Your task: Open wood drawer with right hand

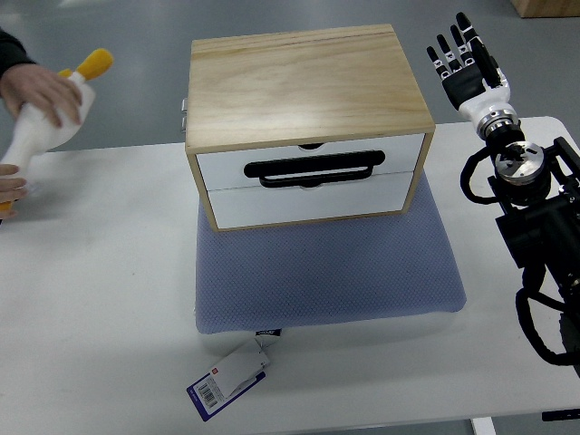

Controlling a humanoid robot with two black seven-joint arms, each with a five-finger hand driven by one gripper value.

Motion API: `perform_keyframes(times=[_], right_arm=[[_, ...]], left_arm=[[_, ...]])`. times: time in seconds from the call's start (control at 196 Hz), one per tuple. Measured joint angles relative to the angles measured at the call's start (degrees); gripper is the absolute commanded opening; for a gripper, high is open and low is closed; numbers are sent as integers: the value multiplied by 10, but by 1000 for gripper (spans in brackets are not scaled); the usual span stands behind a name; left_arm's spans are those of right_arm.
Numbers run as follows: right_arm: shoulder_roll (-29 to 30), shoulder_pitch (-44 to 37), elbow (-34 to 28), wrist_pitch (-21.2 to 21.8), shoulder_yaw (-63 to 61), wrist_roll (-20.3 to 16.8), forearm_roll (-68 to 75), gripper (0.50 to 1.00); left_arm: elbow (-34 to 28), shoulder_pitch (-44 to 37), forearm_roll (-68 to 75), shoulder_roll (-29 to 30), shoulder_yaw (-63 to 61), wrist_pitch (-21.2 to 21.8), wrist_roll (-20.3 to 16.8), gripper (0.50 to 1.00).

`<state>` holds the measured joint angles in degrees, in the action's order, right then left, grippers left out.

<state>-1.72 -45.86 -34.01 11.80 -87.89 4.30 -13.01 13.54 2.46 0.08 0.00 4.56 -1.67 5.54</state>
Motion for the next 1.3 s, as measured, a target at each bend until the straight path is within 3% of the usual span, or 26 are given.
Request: perform_keyframes(times=[0.479,0.653,0.959,1.137,1.3], right_arm=[[-12,-17,1,-5,43,-2,-1,946],[-61,-64,1,-5,115,-10,-2,946],[-156,-220,-1,-3,414,-37,-9,946],[-188,-365,-18,7,647,-83,-46,946],[-194,-492,-79,30,810,-123,-54,946]], left_arm=[[-1,0,-2,0,1,1,0,1000],[0,1,0,0,1,-1,0,1000],[1,1,2,0,0,-1,0,1000],[1,1,3,0,0,-1,0,1000],[0,2,3,0,0,-1,0,1000]])
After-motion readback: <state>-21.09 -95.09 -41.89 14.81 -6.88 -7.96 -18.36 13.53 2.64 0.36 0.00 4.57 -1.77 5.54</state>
